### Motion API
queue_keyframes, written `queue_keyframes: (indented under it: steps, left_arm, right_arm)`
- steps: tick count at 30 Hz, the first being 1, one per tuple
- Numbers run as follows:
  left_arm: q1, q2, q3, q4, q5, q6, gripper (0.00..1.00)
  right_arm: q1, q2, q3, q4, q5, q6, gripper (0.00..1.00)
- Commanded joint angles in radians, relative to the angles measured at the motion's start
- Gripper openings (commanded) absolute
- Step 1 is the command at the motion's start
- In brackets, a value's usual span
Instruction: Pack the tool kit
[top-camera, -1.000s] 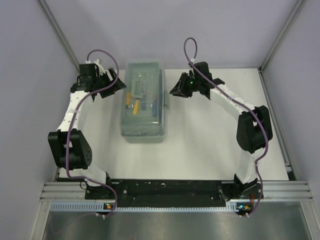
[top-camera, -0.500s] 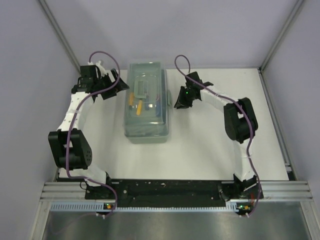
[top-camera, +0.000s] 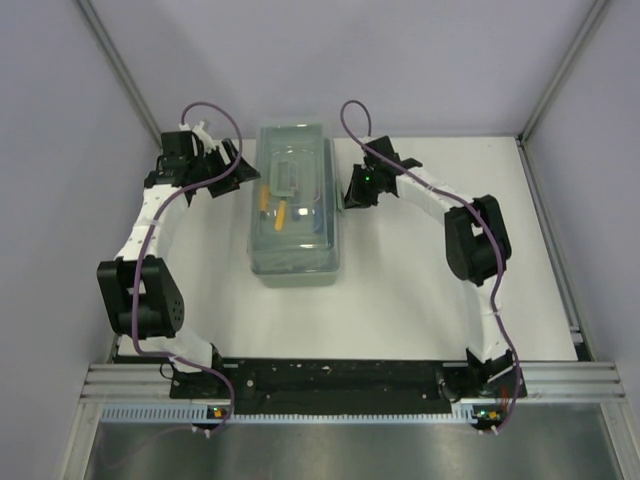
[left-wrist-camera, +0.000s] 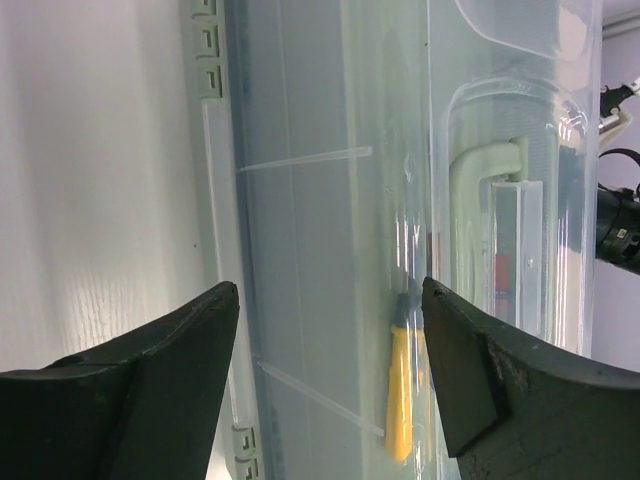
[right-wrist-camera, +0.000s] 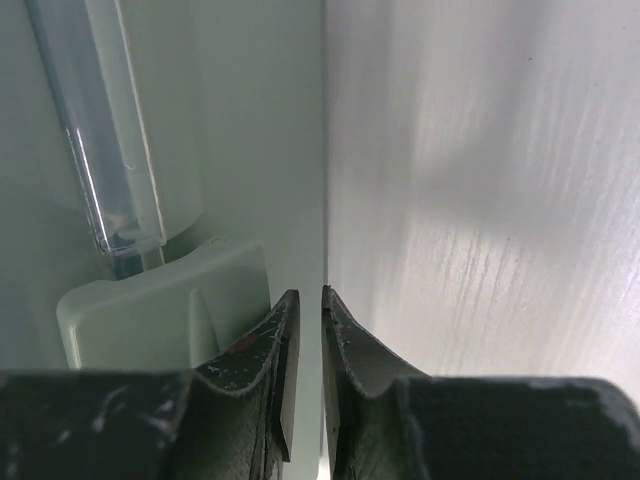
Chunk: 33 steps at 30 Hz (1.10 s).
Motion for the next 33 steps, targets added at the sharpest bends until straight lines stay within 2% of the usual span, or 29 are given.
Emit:
queue_keyframes:
  steps: [1,6,7,13,17,23,29,33]
  left_arm:
    - [-0.045,0.077,-0.083,-0.175,0.03,0.062,0.75]
    - [-0.045,0.089,-0.097,-0.151,0.059,0.052,0.71]
    - [-0.075,0.094,-0.099,-0.144,0.063,0.046,0.71]
    - [-0.102,0.104,-0.123,-0.109,0.117,0.023,0.65]
    - [-0.108,0.104,-0.134,-0.092,0.128,0.015,0.65]
    - [-0.103,0.094,-0.054,-0.171,0.019,0.022,0.66]
    - [-0.079,0.014,0.084,-0.259,-0.165,0.039,0.77]
    - [-0.06,-0.063,0.125,-0.273,-0.243,0.038,0.85]
  right_arm:
    - [0.023,0.002,-0.013,0.122,-0.116,-0.004,0.14]
    - [0.032,-0.015,-0.059,0.223,-0.193,0.039,0.09]
    - [0.034,-0.015,-0.071,0.246,-0.209,0.049,0.1]
    - [0.031,-0.019,-0.133,0.387,-0.287,0.137,0.1]
    - [0.031,-0.015,-0.127,0.403,-0.285,0.148,0.1]
    - [-0.009,-0.059,-0.142,0.256,-0.151,0.099,0.1]
    - [-0.124,-0.212,-0.263,0.117,0.036,-0.015,0.09]
    - [-0.176,-0.357,-0.355,0.093,0.113,-0.067,0.14]
